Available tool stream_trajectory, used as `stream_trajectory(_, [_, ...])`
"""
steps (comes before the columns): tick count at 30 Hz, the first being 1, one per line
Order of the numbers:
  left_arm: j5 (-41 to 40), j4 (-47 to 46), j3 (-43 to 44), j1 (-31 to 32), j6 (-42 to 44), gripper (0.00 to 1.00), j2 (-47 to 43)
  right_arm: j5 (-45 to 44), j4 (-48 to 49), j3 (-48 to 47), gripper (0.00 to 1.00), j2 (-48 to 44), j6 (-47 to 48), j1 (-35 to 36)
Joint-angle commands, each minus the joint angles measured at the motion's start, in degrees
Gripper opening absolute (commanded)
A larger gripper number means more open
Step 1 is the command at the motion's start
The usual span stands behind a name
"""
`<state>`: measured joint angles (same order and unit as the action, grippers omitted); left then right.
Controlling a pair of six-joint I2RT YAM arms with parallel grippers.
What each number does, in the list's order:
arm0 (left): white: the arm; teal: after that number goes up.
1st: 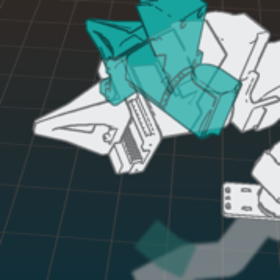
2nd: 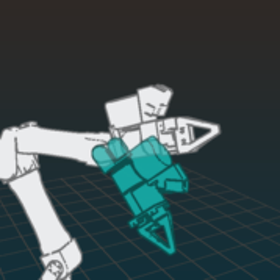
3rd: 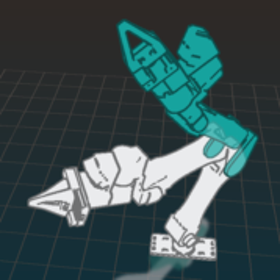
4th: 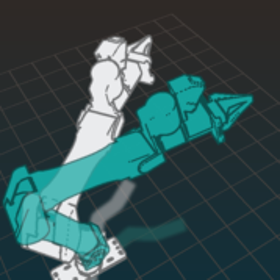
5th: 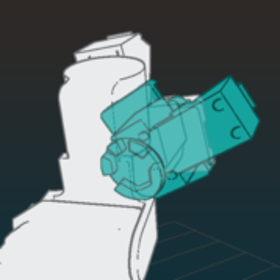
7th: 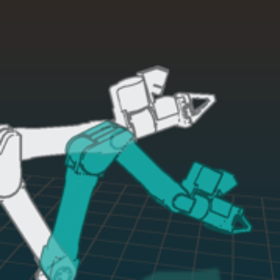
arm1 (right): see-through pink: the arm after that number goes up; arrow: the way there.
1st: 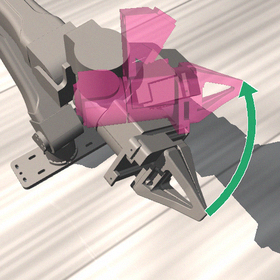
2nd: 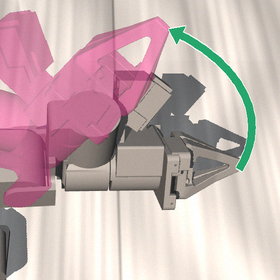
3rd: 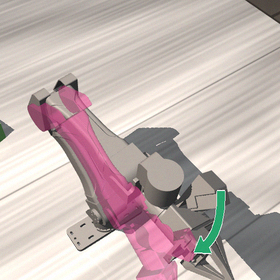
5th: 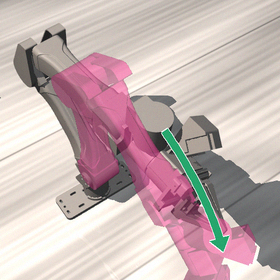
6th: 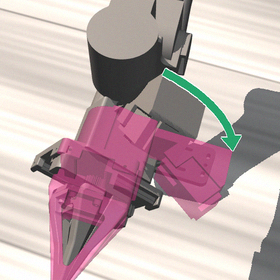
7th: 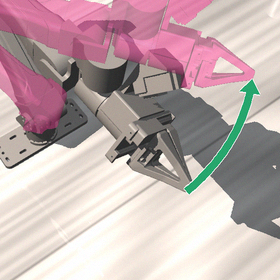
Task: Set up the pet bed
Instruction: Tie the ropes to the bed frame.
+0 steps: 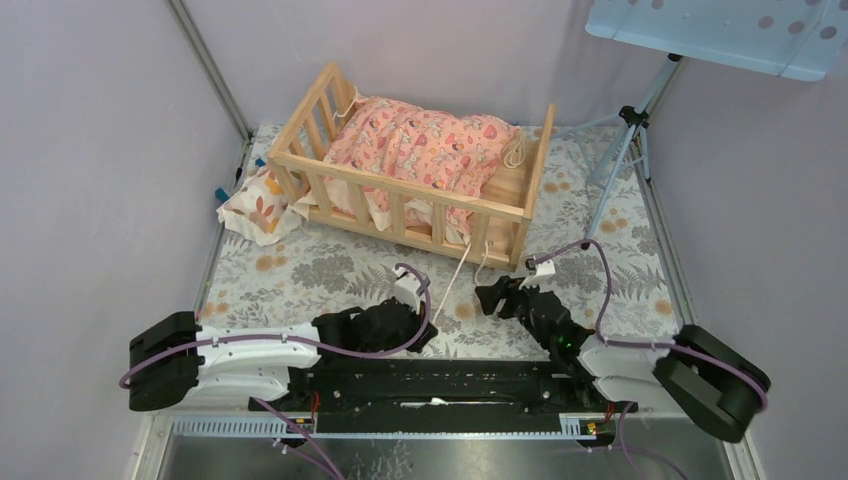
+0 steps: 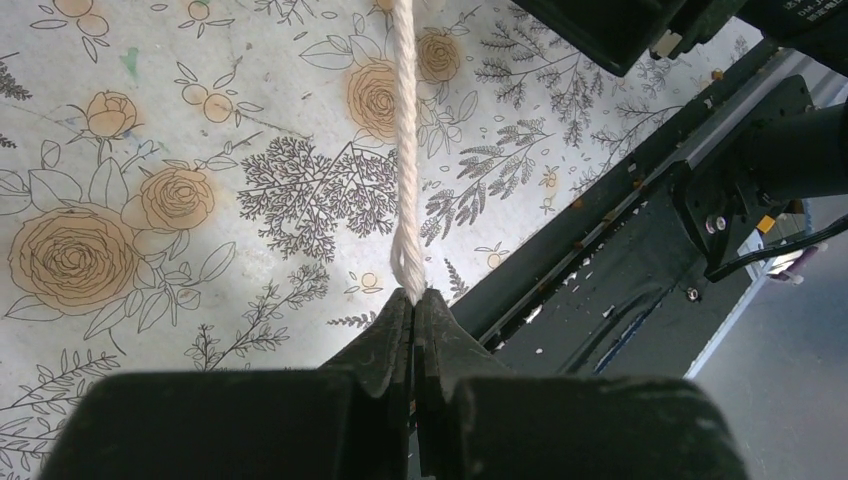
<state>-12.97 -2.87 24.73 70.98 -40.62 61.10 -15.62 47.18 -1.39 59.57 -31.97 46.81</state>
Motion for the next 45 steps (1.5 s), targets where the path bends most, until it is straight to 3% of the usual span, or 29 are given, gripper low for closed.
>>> stream_trajectory(1, [-1.8, -4.6, 1.0, 0.2, -0.2, 0.00, 1.0, -8.9, 22.1, -0.6, 0.72, 8.6, 6.2, 0.9])
stream_trajectory(5, [-2.3, -5.7, 0.1, 0.2, -0.5, 0.00, 0.6, -9.6, 29.9, -2.0, 0.71, 16.8, 7.3, 0.9])
stream_trajectory(13, [-3.0, -6.1, -0.1, 0.2, -0.3, 0.00, 0.3, -11.1, 50.4, -4.0, 0.59, 33.7, 4.8, 0.9])
stream_trajectory(27, [-3.5, -7.1, -0.3, 0.1, 0.1, 0.00, 0.9, -12.4, 50.9, -11.9, 0.56, 41.3, 6.7, 0.9])
stream_trajectory(33, [-3.7, -7.1, 0.2, 0.1, 0.4, 0.00, 1.6, -12.8, 50.9, -12.9, 0.34, 42.9, 6.9, 0.9])
stream_trajectory(39, [-4.3, -6.9, 0.4, -0.1, 0.2, 0.00, 1.4, -13.0, 51.1, -8.5, 0.00, 38.8, 6.6, 0.9])
stream_trajectory(42, [-4.7, -6.7, 0.5, -0.2, -0.1, 0.00, 1.2, -11.1, 48.4, -5.3, 0.00, 34.9, 4.3, 0.9])
stream_trajectory(45, [-5.5, -6.3, 0.9, -0.3, -0.9, 0.00, 1.1, -6.2, 39.4, -4.2, 0.00, 29.0, 0.9, 0.9])
